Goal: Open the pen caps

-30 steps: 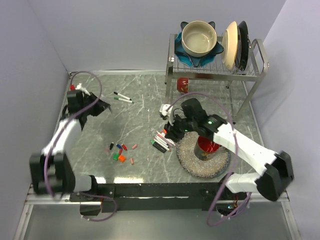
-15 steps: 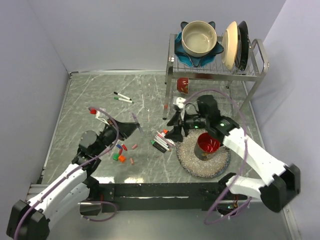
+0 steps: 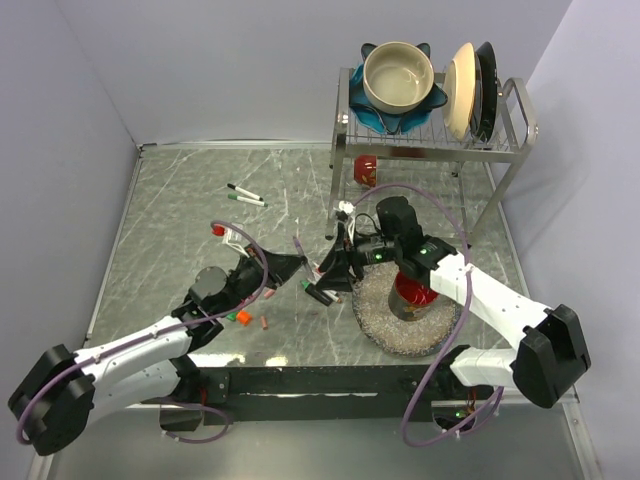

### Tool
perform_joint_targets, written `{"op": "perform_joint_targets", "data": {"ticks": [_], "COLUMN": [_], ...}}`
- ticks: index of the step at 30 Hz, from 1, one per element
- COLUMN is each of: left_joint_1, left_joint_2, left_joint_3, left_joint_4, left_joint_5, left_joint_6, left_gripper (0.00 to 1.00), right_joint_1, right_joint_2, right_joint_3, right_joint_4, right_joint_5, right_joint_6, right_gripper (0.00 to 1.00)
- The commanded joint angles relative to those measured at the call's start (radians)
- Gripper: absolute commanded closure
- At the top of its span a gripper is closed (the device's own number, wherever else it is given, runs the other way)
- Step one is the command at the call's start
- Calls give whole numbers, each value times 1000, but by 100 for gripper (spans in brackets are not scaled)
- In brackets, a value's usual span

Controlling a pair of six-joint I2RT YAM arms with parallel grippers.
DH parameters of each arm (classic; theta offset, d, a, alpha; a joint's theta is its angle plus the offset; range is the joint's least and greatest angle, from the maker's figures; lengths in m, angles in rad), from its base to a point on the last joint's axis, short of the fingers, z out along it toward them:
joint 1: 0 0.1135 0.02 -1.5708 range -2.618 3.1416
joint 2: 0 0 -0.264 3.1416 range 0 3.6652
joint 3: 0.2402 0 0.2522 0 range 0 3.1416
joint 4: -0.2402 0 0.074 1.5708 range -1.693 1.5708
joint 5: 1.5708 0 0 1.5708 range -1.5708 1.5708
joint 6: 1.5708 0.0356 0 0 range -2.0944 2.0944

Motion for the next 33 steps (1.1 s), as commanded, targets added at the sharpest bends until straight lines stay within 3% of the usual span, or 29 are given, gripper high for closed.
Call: {"op": "perform_joint_targets", "data": {"ticks": [1,11,14,17,18,19,20,22,23,25,26,30,33], "left_joint_1": [-28,-87,-94,-97,-99,-99,-99,-99,-99,-99,-97,-99,-99], "left_joint_2": [27,92,92,113,121,127,138,138,120,83,40,-42,-65], "left_joint_3": [45,56,51,48,44,42,41,41,42,53,60,79,79], "left_joint_4": [124,187,193,211,229,243,251,242,227,131,87,-20,-73], "left_joint_5": [-33,-64,-72,-66,-61,-52,-52,-58,-82,-130,-180,-243,-266], "left_joint_6": [-8,-15,-15,-25,-31,-34,-37,-37,-35,-20,-12,40,37], "left_gripper": [99,99,99,99,99,97,90,78,66,52,36,26,27], "right_joint_1": [4,-2,-4,-5,-4,-5,-4,-5,-5,-4,-4,-15,-15], "right_joint_2": [15,53,67,78,81,84,90,95,101,110,119,156,170], "right_joint_3": [4,27,33,34,34,41,45,65,71,93,99,148,154], "right_joint_4": [84,49,41,44,41,35,25,-17,-35,-109,-136,-317,-334], "right_joint_5": [-2,104,99,73,56,50,44,27,19,-13,-27,-143,-153], "right_joint_6": [98,83,86,95,94,88,80,43,25,-79,-119,-354,-370], "right_gripper": [32,36,45,68,84,92,100,100,100,100,100,100,100]}}
